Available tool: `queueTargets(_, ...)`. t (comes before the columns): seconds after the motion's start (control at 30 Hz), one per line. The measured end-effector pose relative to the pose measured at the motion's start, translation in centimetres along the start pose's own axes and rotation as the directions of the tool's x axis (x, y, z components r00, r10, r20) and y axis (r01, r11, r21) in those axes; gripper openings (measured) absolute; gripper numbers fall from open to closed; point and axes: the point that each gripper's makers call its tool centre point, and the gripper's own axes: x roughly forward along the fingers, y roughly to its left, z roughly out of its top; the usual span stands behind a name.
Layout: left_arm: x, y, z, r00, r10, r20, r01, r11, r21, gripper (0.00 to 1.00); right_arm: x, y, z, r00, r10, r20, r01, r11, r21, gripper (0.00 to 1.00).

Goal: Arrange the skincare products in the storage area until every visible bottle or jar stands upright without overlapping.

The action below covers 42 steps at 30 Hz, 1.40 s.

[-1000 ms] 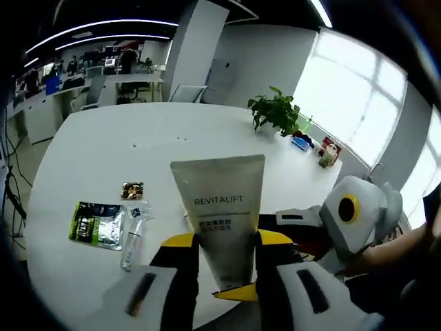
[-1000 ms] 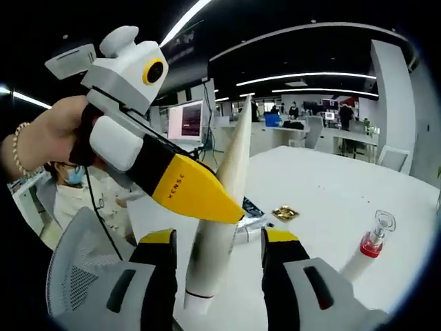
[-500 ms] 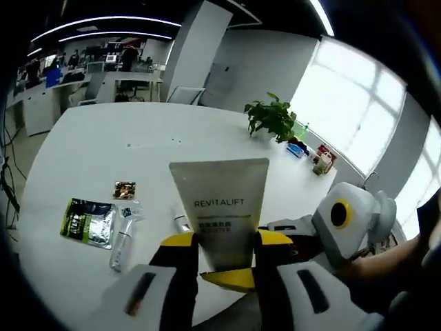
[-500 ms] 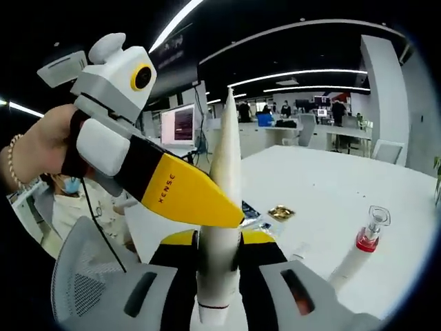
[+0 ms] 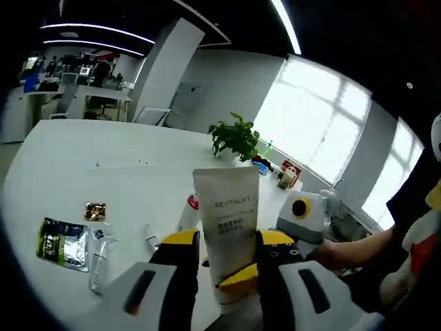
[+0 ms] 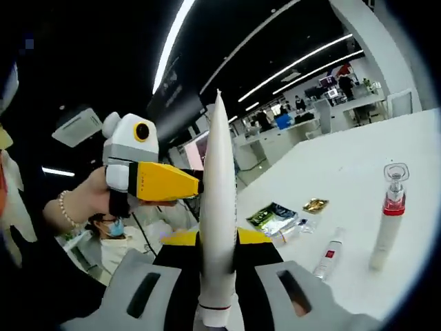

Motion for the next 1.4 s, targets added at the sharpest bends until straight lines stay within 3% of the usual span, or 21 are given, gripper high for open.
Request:
queueTargets(0.13, -0.2, -1.9, 1.3, 0.992, -0.119, 0.035, 0.118, 0.992, 0.041, 0.3, -0.7, 1.9, 1.3, 0.989, 0.138, 0.058, -0.14, 0.989, 0.042, 0.17)
queueTargets(0.27, -0.7, -3.7, 2.3, 0.971, -0.236, 0.034, 0.233, 0.969, 0.088, 0.25, -1.3, 3.1, 2.5, 0.972, 0.226, 0.072, -0.23, 0.972, 0.048, 0.17)
queueTargets(0.53, -0.4, -7.0, 3.0, 0.934, -0.355, -0.032, 0.356, 0.925, 0.131, 0.18, -1.9, 5.4, 4.3, 0.923, 0.379, 0.072, -0.383, 0.922, 0.058, 0.18)
queueTargets(0.83, 0.0, -7.0, 3.0, 0.925, -0.364, -0.106, 0.378, 0.905, 0.194, 0.18, -2.6, 5.4, 4.5, 0.902, 0.43, 0.036, -0.431, 0.9, 0.063, 0.18)
queueTargets(1.03, 0.9, -6.1, 1.9, 0.93, -0.311, -0.196, 0.356, 0.897, 0.263, 0.2, -2.7, 4.7, 3.7, 0.908, 0.419, -0.026, -0.418, 0.908, 0.037, 0.18)
queueTargets(1.13, 1.8, -5.4, 1.5, 0.934, -0.285, -0.215, 0.335, 0.908, 0.253, 0.18, -2.9, 3.6, 2.9, 0.924, 0.375, -0.074, -0.377, 0.926, -0.023, 0.18)
queueTargets(1.2, 2.2, -5.4, 0.6, 0.927, -0.284, -0.244, 0.343, 0.905, 0.252, 0.16, -3.1, 2.7, 2.2, 0.934, 0.339, -0.114, -0.352, 0.927, -0.13, 0.18)
queueTargets(1.27, 2.6, -5.3, 0.2, 0.925, -0.269, -0.267, 0.345, 0.89, 0.297, 0.16, -3.3, 2.3, 1.4, 0.933, 0.324, -0.158, -0.343, 0.932, -0.115, 0.18)
queueTargets(1.4, 3.6, -5.2, -1.1, 0.909, -0.252, -0.332, 0.362, 0.872, 0.329, 0.15, -3.4, 1.2, 0.0, 0.933, 0.285, -0.219, -0.321, 0.935, -0.152, 0.19)
